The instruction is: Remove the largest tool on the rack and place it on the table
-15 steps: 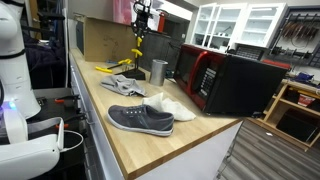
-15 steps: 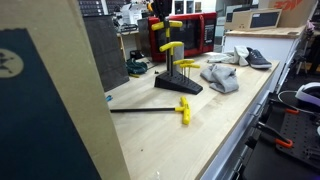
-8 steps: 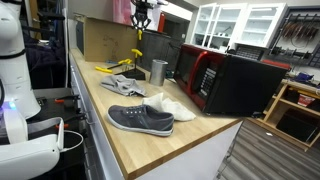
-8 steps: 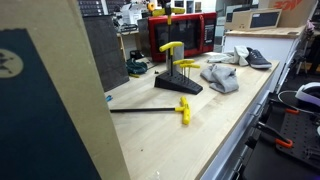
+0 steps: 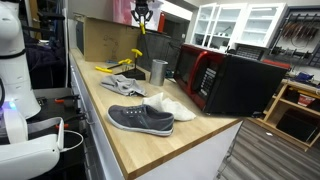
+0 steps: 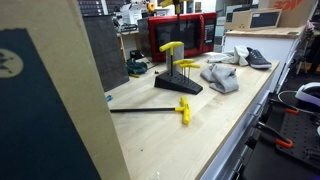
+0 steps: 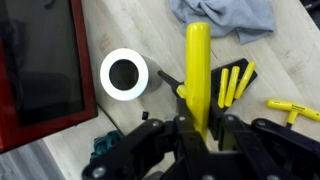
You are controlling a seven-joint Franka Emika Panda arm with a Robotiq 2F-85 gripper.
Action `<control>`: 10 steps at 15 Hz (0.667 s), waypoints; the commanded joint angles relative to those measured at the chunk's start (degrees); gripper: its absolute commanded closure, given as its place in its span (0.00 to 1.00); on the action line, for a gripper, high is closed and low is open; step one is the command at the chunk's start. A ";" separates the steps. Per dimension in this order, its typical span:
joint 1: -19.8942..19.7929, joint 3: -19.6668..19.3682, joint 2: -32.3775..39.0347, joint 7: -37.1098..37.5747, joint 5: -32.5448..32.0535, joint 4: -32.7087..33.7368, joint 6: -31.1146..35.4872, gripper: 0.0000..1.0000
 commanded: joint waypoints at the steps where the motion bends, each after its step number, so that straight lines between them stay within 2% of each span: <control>1: 0.30 -0.24 -4.13 4.33 -3.81 -3.54 -4.28 0.94; 10: -0.79 -0.90 -9.07 8.15 -8.57 -16.01 -16.52 0.94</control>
